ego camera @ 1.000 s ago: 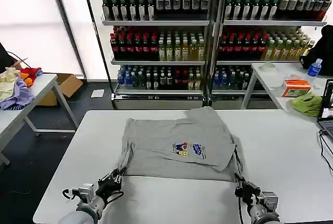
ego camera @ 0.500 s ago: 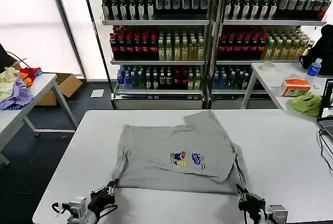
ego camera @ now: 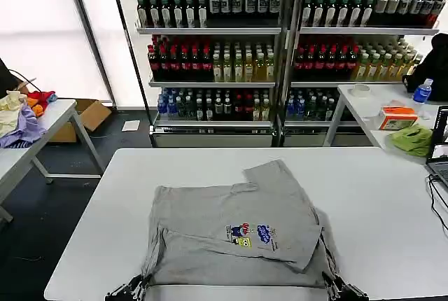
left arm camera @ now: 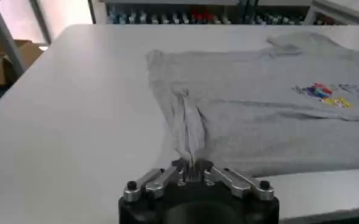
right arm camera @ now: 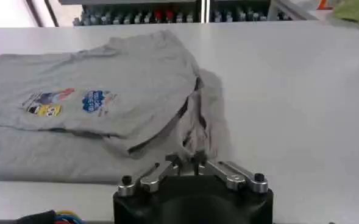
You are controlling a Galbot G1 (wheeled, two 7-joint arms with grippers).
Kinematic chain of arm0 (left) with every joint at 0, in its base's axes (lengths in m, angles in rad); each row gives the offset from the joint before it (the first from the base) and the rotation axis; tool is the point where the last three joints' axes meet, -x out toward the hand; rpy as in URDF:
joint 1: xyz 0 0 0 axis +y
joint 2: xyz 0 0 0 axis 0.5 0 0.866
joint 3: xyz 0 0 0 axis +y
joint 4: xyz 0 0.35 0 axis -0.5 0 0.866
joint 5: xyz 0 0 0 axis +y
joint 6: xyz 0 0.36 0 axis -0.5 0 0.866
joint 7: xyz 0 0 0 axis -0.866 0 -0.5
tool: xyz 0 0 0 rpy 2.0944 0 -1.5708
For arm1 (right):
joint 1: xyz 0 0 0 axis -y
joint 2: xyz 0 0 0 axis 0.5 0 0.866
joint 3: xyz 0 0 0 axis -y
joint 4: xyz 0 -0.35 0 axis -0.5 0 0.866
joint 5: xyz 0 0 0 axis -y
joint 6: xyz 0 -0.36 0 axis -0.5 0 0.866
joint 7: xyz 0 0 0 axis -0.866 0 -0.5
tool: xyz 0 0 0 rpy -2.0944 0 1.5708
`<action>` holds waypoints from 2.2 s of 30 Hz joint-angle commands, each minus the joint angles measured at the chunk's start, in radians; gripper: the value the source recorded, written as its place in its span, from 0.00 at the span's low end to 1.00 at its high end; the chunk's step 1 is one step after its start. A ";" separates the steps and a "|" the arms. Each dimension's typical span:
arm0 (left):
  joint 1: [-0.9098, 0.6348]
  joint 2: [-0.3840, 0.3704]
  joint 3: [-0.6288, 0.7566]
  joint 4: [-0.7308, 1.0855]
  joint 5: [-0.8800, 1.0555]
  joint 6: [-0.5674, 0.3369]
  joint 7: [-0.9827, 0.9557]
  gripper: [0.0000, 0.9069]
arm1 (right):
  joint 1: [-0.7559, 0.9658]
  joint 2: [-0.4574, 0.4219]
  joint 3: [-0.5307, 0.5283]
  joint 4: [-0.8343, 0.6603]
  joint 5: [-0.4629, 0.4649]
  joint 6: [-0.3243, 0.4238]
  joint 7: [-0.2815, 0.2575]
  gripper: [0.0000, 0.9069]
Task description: Fold and organize the clothes.
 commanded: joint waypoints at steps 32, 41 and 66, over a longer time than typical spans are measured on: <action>-1.061 0.203 0.422 0.761 -0.170 0.026 0.232 1.00 | 1.386 -0.082 -0.547 -1.077 0.045 -0.039 -0.340 1.00; -1.099 0.168 0.471 0.846 -0.162 0.013 0.233 1.00 | 1.463 0.007 -0.583 -1.232 0.010 -0.036 -0.351 1.00; -1.032 0.132 0.457 0.849 -0.118 -0.036 0.238 0.01 | 1.447 0.045 -0.596 -1.210 0.066 -0.046 -0.330 0.00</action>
